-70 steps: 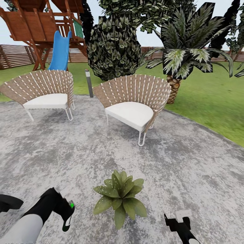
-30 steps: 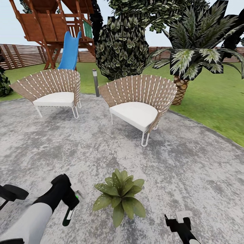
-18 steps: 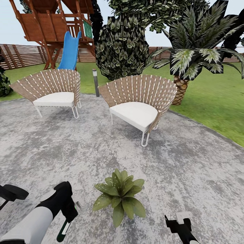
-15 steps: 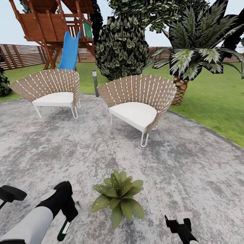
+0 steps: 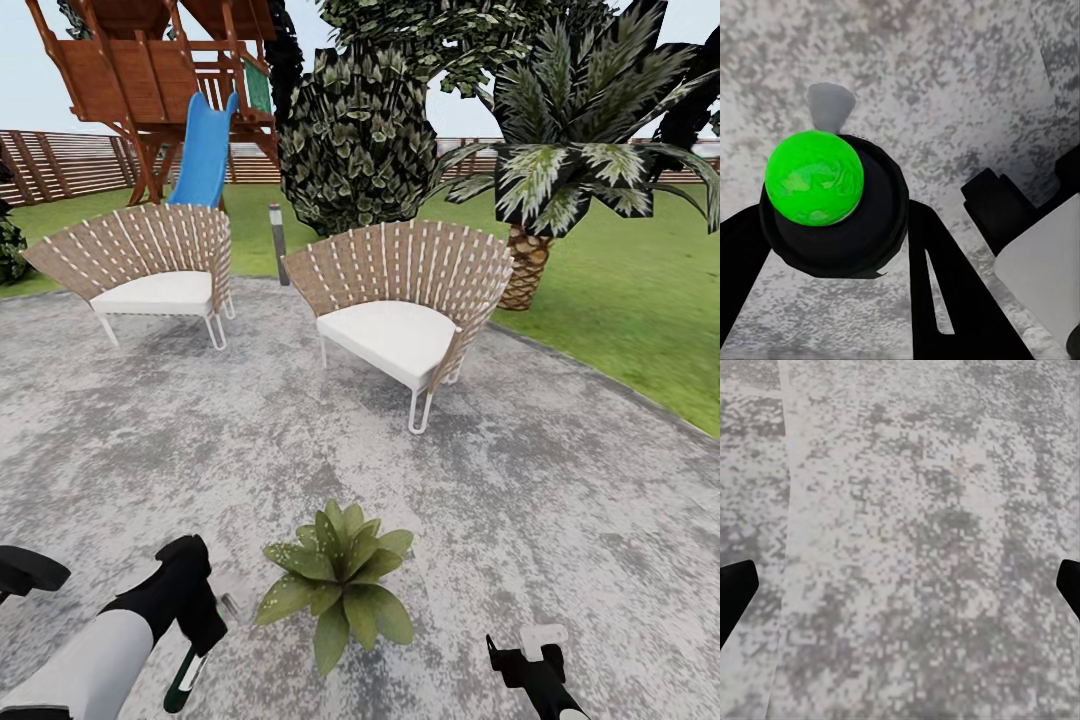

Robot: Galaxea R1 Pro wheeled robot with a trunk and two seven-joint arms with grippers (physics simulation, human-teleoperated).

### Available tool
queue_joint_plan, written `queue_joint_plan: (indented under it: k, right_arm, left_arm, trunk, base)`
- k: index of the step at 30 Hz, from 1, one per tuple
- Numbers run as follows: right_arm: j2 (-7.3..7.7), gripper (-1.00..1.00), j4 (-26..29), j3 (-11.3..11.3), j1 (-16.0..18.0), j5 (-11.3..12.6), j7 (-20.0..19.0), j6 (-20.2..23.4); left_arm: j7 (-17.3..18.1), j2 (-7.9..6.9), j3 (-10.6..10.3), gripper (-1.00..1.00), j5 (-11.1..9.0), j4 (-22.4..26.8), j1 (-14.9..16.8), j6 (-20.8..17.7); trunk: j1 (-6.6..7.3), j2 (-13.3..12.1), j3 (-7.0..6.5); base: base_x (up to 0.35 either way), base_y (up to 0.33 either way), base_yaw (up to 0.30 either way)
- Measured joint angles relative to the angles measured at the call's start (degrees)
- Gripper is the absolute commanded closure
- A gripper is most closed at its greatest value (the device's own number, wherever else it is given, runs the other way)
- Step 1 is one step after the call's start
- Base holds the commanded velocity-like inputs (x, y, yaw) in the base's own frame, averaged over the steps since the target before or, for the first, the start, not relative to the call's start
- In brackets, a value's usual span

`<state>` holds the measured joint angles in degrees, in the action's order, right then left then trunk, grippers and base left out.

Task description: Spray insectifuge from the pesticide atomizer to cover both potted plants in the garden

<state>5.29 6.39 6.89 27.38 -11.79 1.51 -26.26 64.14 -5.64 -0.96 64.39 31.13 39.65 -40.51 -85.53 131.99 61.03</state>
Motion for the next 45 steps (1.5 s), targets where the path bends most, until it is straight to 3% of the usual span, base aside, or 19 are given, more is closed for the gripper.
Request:
queue_joint_plan:
  k: [8, 12, 16, 19, 26, 27, 28, 29, 33, 45]
  right_arm:
    - [0.00, -1.00, 0.00, 0.00, 0.00, 0.00, 0.00, 0.00]
    - [0.00, -1.00, 0.00, 0.00, 0.00, 0.00, -0.02, 0.00]
    - [0.00, -1.00, 0.00, 0.00, -0.01, 0.00, -0.01, 0.02]
    - [0.00, -1.00, 0.00, 0.00, 0.00, 0.00, 0.00, 0.00]
    - [0.00, -1.00, 0.00, 0.00, 0.00, 0.00, 0.00, 0.00]
    - [0.00, -1.00, 0.00, -0.01, 0.00, -0.02, 0.00, 0.00]
    - [0.00, -1.00, 0.00, 0.00, 0.00, -0.06, -0.04, 0.00]
    - [0.00, -1.00, -0.01, 0.00, -0.01, -0.08, -0.06, 0.00]
    - [0.00, -1.00, 0.00, 0.00, -0.01, -0.06, -0.08, 0.00]
    - [0.01, -1.00, 0.02, 0.00, -0.02, 0.00, -0.01, 0.00]
  left_arm:
    - [0.24, 0.49, 0.07, 1.00, -0.37, 0.93, -1.63, -0.03]
    - [7.80, 0.28, -0.34, 1.00, -0.27, 2.02, 0.54, 0.25]
    - [9.38, -0.49, -0.57, 1.00, 0.01, 2.02, 1.27, 0.46]
    - [9.55, -0.83, -0.65, 1.00, 1.73, 1.61, 0.86, 3.18]
    - [10.04, -0.23, -0.60, 1.00, 5.22, 1.98, 1.46, 3.83]
    - [10.08, 0.06, -0.57, 1.00, 6.19, 2.06, 1.66, 3.84]
    - [10.17, 0.71, -0.55, 1.00, 8.41, 2.13, 3.21, 3.84]
    - [10.53, 0.74, -0.56, 1.00, 9.02, 2.12, 3.82, 3.80]
    - [11.48, 0.13, -0.63, 1.00, 9.62, 1.97, 3.72, 4.08]
    - [11.49, 0.13, -0.56, 1.00, 9.72, 1.99, 3.91, 4.02]
  trunk:
    - [0.00, 0.00, 0.00]
    - [0.00, 0.00, -0.01]
    - [0.00, 0.00, 0.00]
    - [0.00, 0.00, 0.00]
    - [0.00, 0.00, 0.00]
    - [0.00, 0.00, 0.00]
    - [0.00, 0.00, -0.01]
    - [0.00, 0.00, 0.00]
    - [0.00, 0.00, 0.00]
    - [0.00, 0.00, -0.32]
  base:
    - [0.000, 0.000, 0.000]
    - [0.000, 0.000, 0.000]
    - [0.000, 0.000, 0.000]
    - [0.000, 0.000, 0.000]
    - [0.000, 0.000, 0.000]
    - [0.000, 0.000, 0.000]
    - [0.000, 0.000, 0.000]
    - [0.000, 0.000, 0.000]
    - [0.000, 0.000, 0.000]
    - [0.000, 0.000, -0.147]
